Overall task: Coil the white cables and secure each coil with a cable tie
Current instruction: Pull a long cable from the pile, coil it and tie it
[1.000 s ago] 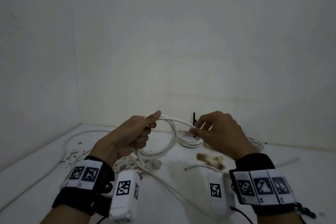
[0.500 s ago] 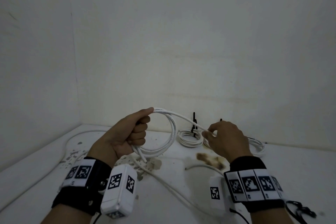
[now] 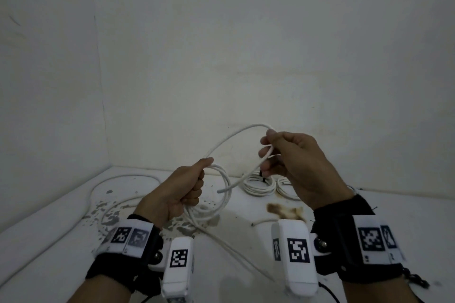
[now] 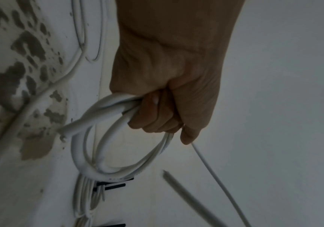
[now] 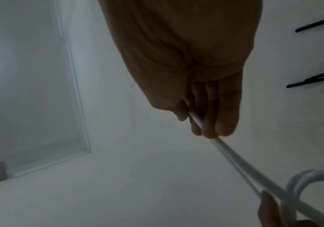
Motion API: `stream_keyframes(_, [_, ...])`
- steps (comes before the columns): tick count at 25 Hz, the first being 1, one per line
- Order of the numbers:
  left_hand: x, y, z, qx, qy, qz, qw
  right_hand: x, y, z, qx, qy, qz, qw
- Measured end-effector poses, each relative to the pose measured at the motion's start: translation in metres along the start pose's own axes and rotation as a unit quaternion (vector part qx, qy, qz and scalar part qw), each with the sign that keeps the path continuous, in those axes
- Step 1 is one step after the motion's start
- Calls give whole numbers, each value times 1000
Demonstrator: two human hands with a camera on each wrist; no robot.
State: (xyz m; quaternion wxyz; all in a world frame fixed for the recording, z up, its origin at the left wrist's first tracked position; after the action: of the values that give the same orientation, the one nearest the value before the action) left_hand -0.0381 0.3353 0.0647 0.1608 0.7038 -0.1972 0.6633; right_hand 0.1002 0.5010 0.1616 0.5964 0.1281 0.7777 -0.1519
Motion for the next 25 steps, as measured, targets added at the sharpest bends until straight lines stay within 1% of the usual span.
stream_keyframes(2, [-1,-5,0,-13,1,9,1000,-4,-10,4,-27,-7,-28,999])
stream_keyframes(5, [7,-13,3,-28,-3,75,997,3,-24,6,-63,-16,15,998])
stream_keyframes(6, [11,-15,4,-38,-5,109,993,8,-27,6,-67,-8,53,996])
stream_keyframes(7, [16,-18,5,-52,-6,149,987,11,-25,4,-46,20,134,990])
stream_keyframes(8, [21,-20,7,-67,-3,189,980,11,-23,3,-9,61,241,968])
stream_keyframes(9, [25,-23,9,-81,0,223,972,12,-23,3,23,97,322,942])
stream_keyframes(10, [28,-27,11,-93,4,247,965,16,-26,2,28,113,342,932])
stream_keyframes(11, [30,-31,14,-103,7,264,959,24,-31,0,0,103,291,951])
stream_keyframes(12, [30,-36,16,-111,8,275,955,34,-39,-2,-48,73,184,979])
stream_keyframes(13, [31,-40,17,-115,8,282,952,45,-49,-3,-106,34,71,991])
stream_keyframes(14, [31,-43,19,-118,7,285,951,52,-57,-2,-149,0,-25,989])
stream_keyframes(15, [32,-45,20,-123,6,288,950,57,-59,-3,-168,-27,-95,981])
stream_keyframes(16, [34,-48,21,-133,6,293,947,61,-60,-2,-174,-45,-141,974])
stream_keyframes(17, [36,-50,22,-144,8,299,943,65,-59,-2,-171,-61,-158,971])
stream_keyframes(18, [37,-50,23,-150,10,300,942,70,-58,-1,-163,-73,-138,974])
stream_keyframes(19, [36,-48,21,-146,12,293,945,72,-54,-2,-145,-67,-57,985])
stream_keyframes(20, [35,-43,18,-136,11,280,950,70,-49,-1,-121,-46,72,989])
stream_keyframes(21, [35,-35,15,-121,8,271,955,66,-42,-2,-95,-18,201,975])
stream_keyframes(22, [34,-23,12,-104,4,271,957,61,-35,-2,-68,10,293,953])
stream_keyframes(23, [35,-10,8,-88,-1,277,957,55,-25,-3,-40,25,333,942])
stream_keyframes(25, [35,18,2,-54,-5,279,959,48,5,-9,21,16,330,944])
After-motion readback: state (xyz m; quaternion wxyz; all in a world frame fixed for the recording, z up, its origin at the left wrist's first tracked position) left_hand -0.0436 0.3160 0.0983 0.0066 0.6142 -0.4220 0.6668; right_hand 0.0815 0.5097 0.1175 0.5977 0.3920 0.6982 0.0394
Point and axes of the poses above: each hand's wrist, its own z-axis away from the middle knuckle, its own y-axis out of the back of the hand, x = y × z, the point moved 9 cm from there along -z, towards the middle knuckle, and after that the axes turned 6 degrees about -y, right-handed, at the moved point
